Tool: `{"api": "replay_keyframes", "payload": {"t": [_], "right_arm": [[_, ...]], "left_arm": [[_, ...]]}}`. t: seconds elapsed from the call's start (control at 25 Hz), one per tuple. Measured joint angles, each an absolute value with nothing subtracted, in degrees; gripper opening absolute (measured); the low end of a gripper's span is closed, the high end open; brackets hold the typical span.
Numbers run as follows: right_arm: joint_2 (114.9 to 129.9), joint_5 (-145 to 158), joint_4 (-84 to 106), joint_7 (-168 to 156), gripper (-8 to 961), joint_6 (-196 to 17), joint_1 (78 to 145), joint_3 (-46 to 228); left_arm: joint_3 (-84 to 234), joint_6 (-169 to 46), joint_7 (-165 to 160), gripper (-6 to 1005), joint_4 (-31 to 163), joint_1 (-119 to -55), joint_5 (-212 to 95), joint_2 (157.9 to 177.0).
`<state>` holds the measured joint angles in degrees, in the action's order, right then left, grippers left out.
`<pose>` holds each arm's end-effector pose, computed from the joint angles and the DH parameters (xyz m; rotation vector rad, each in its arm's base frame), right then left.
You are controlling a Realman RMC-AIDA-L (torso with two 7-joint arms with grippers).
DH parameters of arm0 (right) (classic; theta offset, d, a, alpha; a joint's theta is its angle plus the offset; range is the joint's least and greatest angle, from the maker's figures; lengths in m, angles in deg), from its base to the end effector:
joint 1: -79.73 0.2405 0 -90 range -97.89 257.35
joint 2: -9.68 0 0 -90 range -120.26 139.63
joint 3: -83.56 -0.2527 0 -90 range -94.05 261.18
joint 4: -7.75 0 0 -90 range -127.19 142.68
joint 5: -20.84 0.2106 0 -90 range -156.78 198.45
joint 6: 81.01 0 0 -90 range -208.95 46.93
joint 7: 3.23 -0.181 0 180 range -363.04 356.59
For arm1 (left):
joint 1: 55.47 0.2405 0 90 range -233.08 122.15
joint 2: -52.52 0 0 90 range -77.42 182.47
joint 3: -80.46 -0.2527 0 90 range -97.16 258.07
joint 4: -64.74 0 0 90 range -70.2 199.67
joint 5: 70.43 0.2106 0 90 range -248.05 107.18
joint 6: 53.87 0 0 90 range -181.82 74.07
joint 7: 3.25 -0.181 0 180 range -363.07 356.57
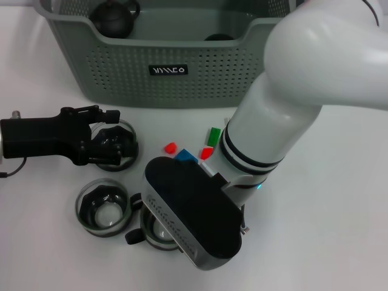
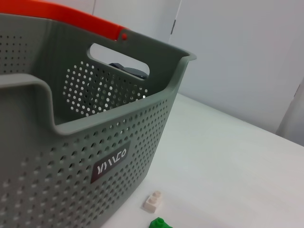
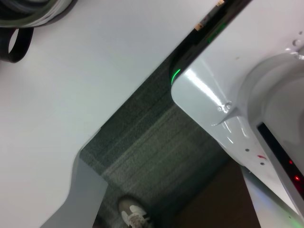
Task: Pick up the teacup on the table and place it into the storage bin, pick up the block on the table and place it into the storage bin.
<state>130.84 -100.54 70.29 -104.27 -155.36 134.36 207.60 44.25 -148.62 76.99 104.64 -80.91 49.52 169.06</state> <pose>0.0965 0.2616 -0.1896 2.6206 0.9359 0.5448 -0.2847 0.3120 -0.0072 -2.7411 -0.7210 -0.6061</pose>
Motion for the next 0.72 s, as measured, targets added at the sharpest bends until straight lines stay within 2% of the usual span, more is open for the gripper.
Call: {"api": "replay_keyframes", "payload": {"t": [0.08, 0.36, 0.56, 0.72], "right_arm": [[130.66, -100.5, 71.1, -105.1, 60, -155.9, 134.1, 207.3], [130.08, -101.2, 72.8, -107.0, 61, -163.9, 132.4, 198.0], [129.93, -103.2, 77.9, -106.7, 61, -173.3, 128.4, 185.2], [129.87, -103.4, 79.2, -106.3, 61, -182.1, 127.6, 171.7]], "left_arm": [[44.2, -148.6, 77.0, 934, 104.6, -80.9, 49.5, 169.06], [44.2, -149.1, 77.1, 934, 104.6, -80.8, 49.5, 169.02], [44.2, -149.1, 77.0, 935, 104.6, -80.5, 49.5, 168.99], [44.2, -149.1, 76.9, 935, 104.7, -80.5, 49.5, 168.98]]}}
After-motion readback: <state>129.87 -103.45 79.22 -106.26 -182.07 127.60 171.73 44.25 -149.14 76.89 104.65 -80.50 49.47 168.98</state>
